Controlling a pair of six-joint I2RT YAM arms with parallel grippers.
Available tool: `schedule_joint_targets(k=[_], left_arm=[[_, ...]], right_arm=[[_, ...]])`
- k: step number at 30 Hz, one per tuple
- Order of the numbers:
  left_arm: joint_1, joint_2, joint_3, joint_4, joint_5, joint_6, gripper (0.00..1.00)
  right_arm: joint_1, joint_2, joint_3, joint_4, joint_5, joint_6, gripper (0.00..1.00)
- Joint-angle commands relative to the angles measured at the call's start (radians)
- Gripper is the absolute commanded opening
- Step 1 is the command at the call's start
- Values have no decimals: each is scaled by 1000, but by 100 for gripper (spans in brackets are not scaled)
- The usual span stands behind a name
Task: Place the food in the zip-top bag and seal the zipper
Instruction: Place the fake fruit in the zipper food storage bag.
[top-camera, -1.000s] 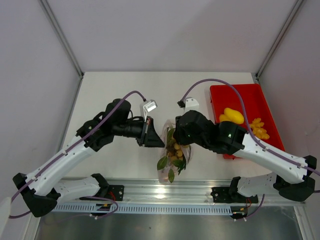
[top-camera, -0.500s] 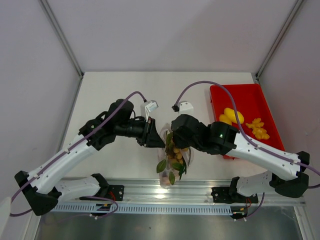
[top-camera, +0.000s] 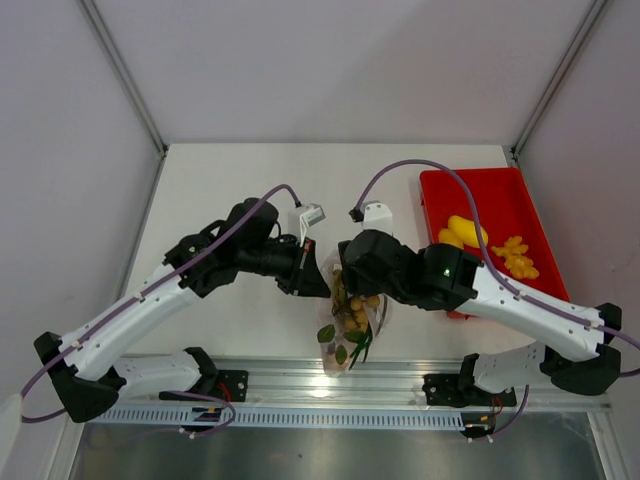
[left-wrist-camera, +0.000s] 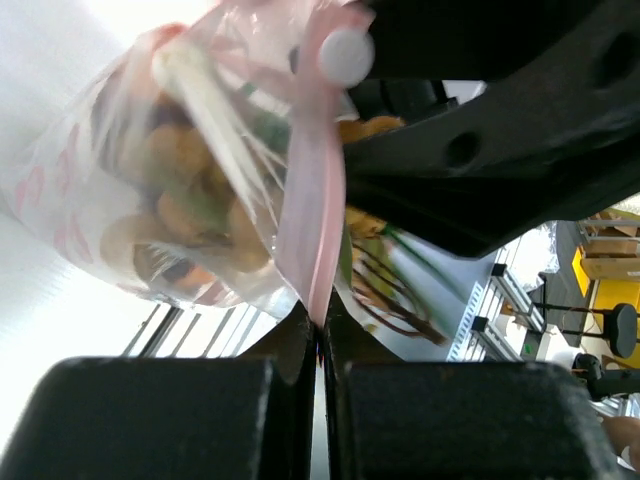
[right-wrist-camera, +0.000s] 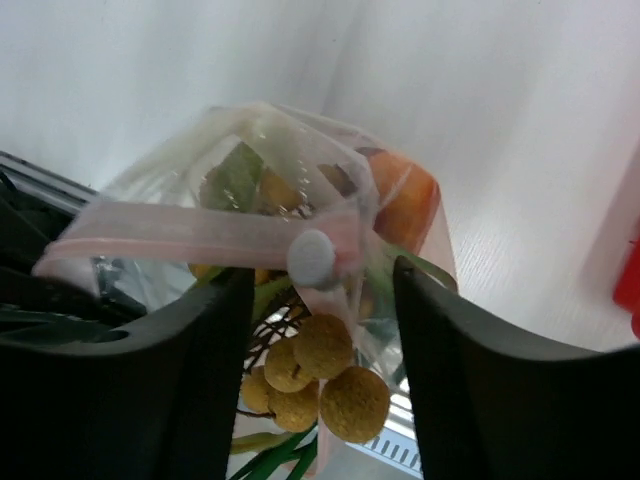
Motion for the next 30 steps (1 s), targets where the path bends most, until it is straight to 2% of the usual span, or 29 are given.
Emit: schedule_joint_targets(k=[1,2,4,6,9,11,16,19,30], left_arm=[[-7,-16,83,12,21,16,1],[-7,-12,100,13,24,16,1],[-7,-7,107,23,29,10,1],[-7,-7,106,47,45,-11,1],[-7,-2,115,72,44,-30,0],[-7,2,123,73,44,-31,1],[-7,14,127,75,47,-39,0],[-7,13,126,76,47,-42,0],[-7,4,120,63,47,-40,1]], right_arm=[[-9,-83,7,8,26,4,62],[-20,-105,-8,20,-22,0,67],[-56,-181,-71,80,-98,-28,71],[-81,-228,-111,109,-197,-39,72],[-92,-309,-174,83,-206,-17,71],[-92,-351,-224,72,-213,4,65],[-75,-452,-349,155,-345,56,51],[-32,-437,-415,210,-318,92,45],[35,-355,-452,315,-291,101,40]])
